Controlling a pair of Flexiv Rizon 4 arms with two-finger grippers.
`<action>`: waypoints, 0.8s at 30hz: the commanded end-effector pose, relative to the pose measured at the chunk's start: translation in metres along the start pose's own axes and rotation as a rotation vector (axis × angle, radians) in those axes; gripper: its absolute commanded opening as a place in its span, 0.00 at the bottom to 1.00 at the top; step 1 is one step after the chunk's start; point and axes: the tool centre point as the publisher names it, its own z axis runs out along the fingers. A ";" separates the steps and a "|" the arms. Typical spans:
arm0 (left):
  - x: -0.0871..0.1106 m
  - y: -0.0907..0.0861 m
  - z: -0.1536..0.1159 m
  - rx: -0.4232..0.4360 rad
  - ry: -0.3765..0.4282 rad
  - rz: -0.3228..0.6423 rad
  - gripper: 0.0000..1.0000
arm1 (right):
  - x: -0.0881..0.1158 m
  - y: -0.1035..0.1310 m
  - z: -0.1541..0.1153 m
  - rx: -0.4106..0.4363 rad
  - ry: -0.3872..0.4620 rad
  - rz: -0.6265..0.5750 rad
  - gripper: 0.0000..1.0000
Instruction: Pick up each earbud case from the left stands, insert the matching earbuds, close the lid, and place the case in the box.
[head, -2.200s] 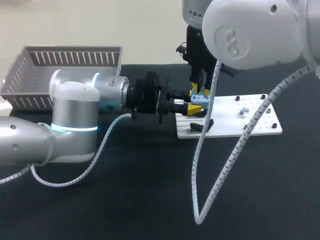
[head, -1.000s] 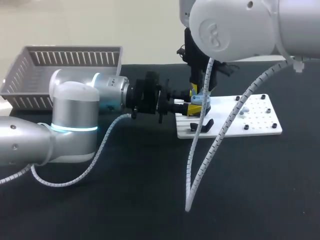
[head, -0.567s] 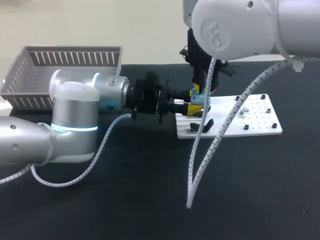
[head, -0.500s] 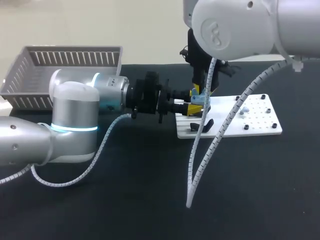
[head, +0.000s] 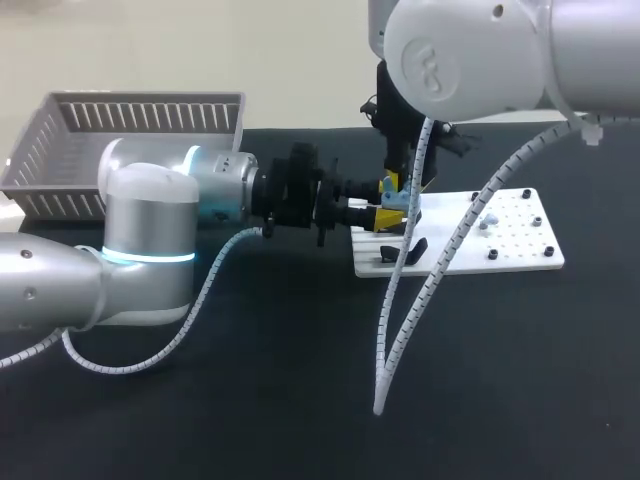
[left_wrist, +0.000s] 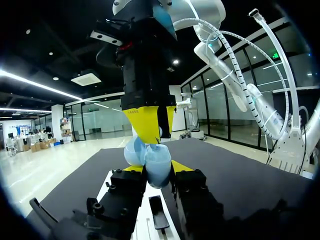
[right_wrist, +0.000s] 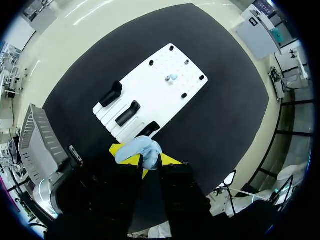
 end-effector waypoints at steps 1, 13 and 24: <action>0.000 -0.002 0.001 -0.005 -0.001 0.003 0.00 | -0.002 -0.003 0.000 -0.015 0.007 -0.004 1.00; 0.000 -0.002 0.001 -0.005 -0.001 0.003 0.00 | 0.015 -0.046 -0.029 -0.163 -0.094 -0.200 1.00; 0.000 -0.002 0.001 -0.005 -0.001 0.003 0.00 | -0.016 -0.089 -0.031 -0.292 -0.193 -0.169 1.00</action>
